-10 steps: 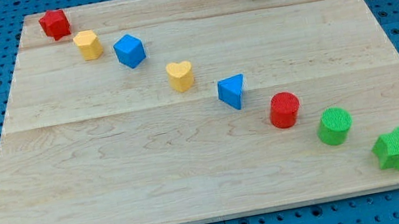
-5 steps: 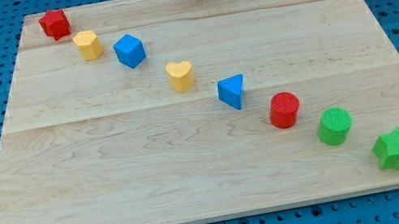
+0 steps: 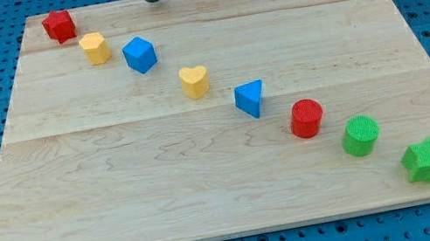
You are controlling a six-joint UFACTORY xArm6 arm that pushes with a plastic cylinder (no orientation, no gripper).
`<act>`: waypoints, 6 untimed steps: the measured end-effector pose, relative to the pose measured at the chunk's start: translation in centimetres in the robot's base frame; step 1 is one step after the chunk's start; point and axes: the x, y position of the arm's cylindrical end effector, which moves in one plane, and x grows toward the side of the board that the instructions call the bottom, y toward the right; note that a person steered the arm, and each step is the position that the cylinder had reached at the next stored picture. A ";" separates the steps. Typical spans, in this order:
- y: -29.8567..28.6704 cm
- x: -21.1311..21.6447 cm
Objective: Push the red star closer to the yellow hexagon
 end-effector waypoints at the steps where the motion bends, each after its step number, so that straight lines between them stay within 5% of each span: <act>1: -2.6 0.0; 4: -8.9 0.0; 6: -20.5 0.0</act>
